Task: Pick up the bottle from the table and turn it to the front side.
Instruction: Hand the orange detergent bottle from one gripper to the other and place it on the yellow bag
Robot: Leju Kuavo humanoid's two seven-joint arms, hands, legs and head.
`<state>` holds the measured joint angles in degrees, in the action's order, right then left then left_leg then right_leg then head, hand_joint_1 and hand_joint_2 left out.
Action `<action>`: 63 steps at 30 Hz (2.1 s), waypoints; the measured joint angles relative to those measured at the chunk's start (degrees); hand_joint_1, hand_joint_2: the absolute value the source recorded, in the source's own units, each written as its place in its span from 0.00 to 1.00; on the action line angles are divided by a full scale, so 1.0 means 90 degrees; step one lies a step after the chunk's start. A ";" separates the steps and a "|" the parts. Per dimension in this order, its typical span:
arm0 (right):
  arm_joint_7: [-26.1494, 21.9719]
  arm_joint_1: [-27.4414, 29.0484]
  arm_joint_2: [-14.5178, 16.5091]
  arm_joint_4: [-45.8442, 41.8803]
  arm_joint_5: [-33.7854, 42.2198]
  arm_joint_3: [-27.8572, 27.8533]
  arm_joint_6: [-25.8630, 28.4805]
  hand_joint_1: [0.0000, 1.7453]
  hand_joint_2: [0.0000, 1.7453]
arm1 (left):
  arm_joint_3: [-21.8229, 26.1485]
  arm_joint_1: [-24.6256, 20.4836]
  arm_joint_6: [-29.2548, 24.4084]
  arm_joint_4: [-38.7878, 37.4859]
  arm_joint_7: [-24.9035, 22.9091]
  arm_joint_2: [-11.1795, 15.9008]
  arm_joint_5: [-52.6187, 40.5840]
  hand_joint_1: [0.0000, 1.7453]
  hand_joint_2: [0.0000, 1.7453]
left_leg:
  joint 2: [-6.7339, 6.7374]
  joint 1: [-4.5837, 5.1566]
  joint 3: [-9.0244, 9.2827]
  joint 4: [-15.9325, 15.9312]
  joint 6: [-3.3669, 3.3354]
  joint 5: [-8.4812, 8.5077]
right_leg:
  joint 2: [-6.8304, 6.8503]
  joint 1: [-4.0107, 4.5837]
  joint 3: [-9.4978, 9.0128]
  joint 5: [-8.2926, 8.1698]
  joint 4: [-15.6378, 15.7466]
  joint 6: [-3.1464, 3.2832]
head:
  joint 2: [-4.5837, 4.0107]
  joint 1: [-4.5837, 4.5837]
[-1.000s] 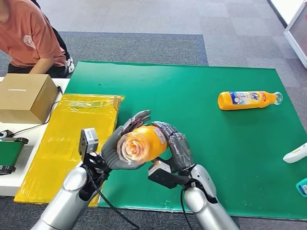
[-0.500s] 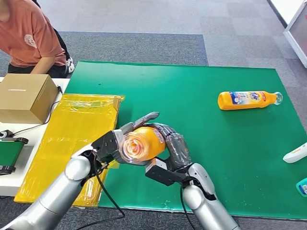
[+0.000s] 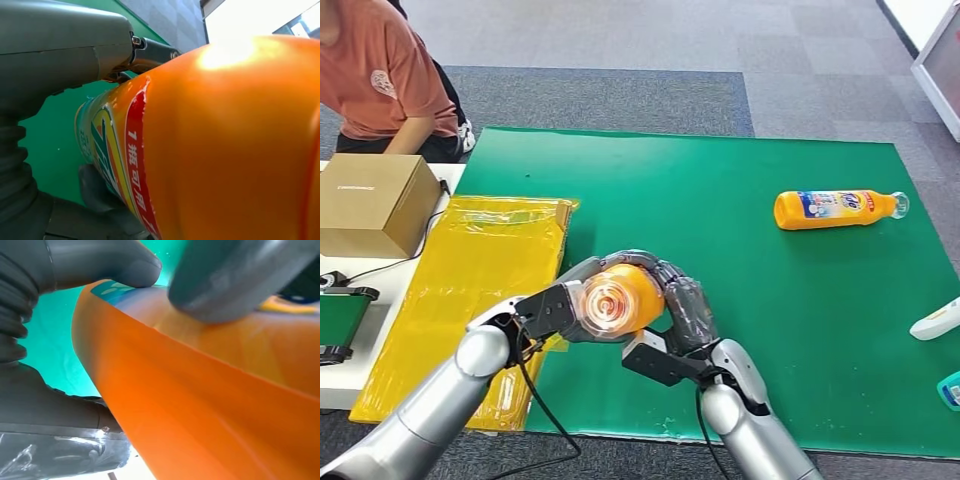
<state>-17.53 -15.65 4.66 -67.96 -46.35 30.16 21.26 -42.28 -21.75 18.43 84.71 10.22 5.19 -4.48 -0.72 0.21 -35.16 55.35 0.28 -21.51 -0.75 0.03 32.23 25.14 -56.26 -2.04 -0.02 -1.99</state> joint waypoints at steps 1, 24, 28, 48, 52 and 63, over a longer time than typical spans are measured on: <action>0.0004 -0.0005 0.0000 0.0014 -0.0012 0.0000 -0.0003 1.00 1.00 | -0.0003 0.0015 -0.0011 0.0016 0.0002 0.0002 -0.0004 1.00 1.00 | 0.0000 0.0000 0.0000 0.0000 0.0000 0.0000 | 0.0000 0.0000 0.0000 0.0000 0.0000 0.0000 | 0.0001 0.0000; 0.0494 -0.0247 0.0031 0.0717 0.0305 -0.0090 -0.1090 0.00 1.00 | 0.0225 0.0399 -0.0279 0.0299 0.0033 -0.0072 -0.0161 1.00 1.00 | 0.0004 -0.0001 -0.0005 0.0001 0.0002 0.0003 | -0.0008 0.0000 0.0010 -0.0005 0.0000 0.0002 | 0.0001 0.0001; 0.0551 -0.0217 0.0032 0.0731 0.0621 -0.0212 -0.1135 0.00 1.00 | 0.0237 0.0461 -0.0767 0.0389 0.0036 -0.0084 -0.0856 1.00 1.00 | 0.0003 -0.0001 -0.0005 0.0001 0.0002 0.0003 | -0.0007 0.0000 0.0010 -0.0005 0.0000 0.0002 | 0.0001 -0.0001; 0.0627 0.0411 -0.0028 -0.0838 0.1728 -0.2206 -0.1257 0.00 1.00 | 0.0649 0.1443 -0.2791 0.0539 -0.0540 -0.0269 -0.4948 1.00 1.00 | 0.0001 0.0002 -0.0016 0.0001 0.0002 0.0002 | -0.0005 -0.0004 0.0018 -0.0005 0.0002 0.0000 | 0.0001 0.0000; 0.0396 0.0662 -0.0034 -0.1819 0.2114 -0.2771 -0.1099 0.00 1.00 | 0.0876 0.1726 -0.3006 0.0147 -0.1041 -0.0316 -0.6064 1.00 1.00 | 0.0000 0.0002 -0.0019 0.0001 0.0001 0.0002 | -0.0005 -0.0004 0.0020 -0.0005 0.0002 0.0000 | 0.0001 0.0001; 0.0280 0.0844 -0.0034 -0.3084 0.2130 -0.2657 -0.1172 0.00 1.00 | 0.1499 0.1435 -0.3575 -0.1806 -0.1909 -0.0574 -0.7938 1.00 1.00 | 0.0000 0.0000 -0.0018 0.0001 0.0002 0.0004 | -0.0004 -0.0001 0.0018 -0.0005 0.0001 0.0001 | 0.0002 0.0002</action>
<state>-15.02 -8.05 4.35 -95.72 -27.17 6.25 10.71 -28.79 -8.84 -13.74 68.46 -6.96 0.02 -75.92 -0.72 0.21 -35.32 55.36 0.30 -21.47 -0.79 0.02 32.39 25.09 -56.25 -2.04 0.00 -1.97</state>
